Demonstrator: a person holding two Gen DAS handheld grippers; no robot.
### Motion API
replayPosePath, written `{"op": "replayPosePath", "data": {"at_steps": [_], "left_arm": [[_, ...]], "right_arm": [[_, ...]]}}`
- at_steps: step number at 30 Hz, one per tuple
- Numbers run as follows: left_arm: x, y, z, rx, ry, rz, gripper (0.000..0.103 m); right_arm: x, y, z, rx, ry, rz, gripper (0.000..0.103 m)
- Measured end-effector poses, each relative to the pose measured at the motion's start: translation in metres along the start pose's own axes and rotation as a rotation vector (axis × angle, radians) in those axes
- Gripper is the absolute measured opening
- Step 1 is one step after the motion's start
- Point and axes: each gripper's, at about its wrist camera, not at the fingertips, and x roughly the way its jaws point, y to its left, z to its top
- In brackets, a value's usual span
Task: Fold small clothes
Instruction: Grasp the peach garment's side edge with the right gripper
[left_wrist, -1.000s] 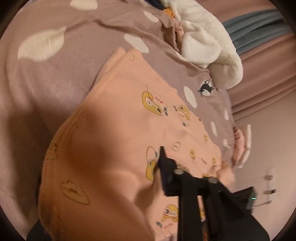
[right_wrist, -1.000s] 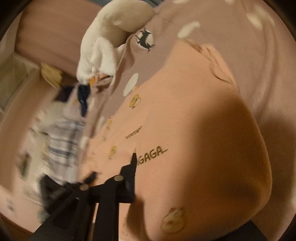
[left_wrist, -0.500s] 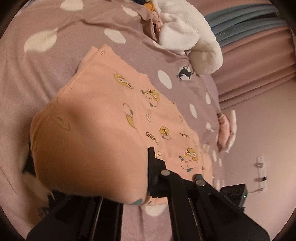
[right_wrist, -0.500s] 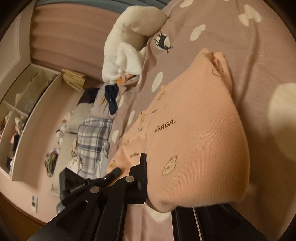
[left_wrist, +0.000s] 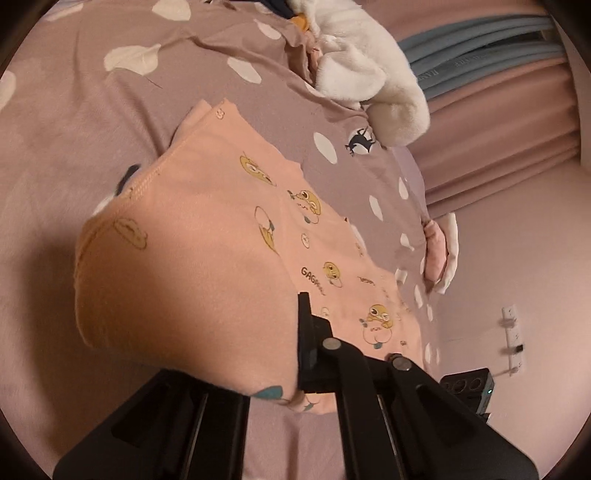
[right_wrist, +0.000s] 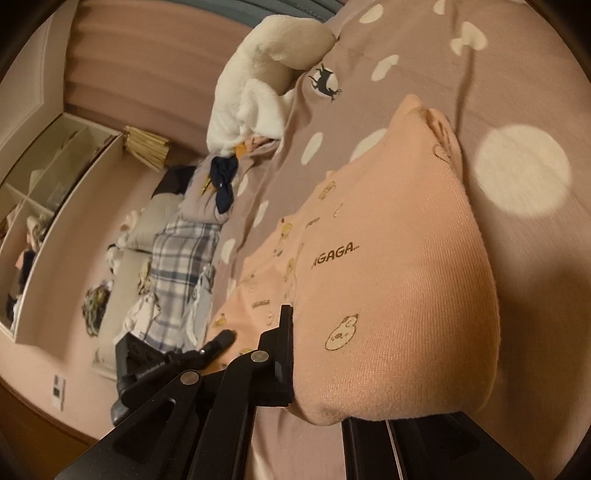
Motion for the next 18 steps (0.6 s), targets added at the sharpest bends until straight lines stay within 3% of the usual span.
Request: {"op": "replayPosePath", "data": {"at_steps": [2,6,10,13,15,18], "left_arm": [[-0.005,0.000,-0.015,0.038,0.028,0.037,0.003],[-0.023,0.011,-0.044,0.018,0.037,-0.018,0.003],[-0.028,0.019,-0.059,0.049,-0.021,0.045,0.004],[-0.025,0.025,-0.060,0.039,-0.030,0.080,0.004],[-0.026,0.027,-0.059,0.025,-0.033,0.073,0.005],[-0.033,0.021,-0.061,0.087,-0.073,0.132,0.006]], "right_arm": [[-0.007,-0.004,-0.009,0.014,0.000,0.005,0.006],[-0.032,-0.015,-0.035,0.070,-0.051,-0.027,0.006],[-0.034,-0.012,-0.041,0.031,-0.044,-0.205,0.006],[-0.028,-0.016,-0.044,0.032,-0.052,-0.234,0.006],[-0.019,-0.017,-0.043,0.029,-0.039,-0.299,0.006],[-0.020,-0.011,-0.042,-0.011,-0.044,-0.342,0.006]]}}
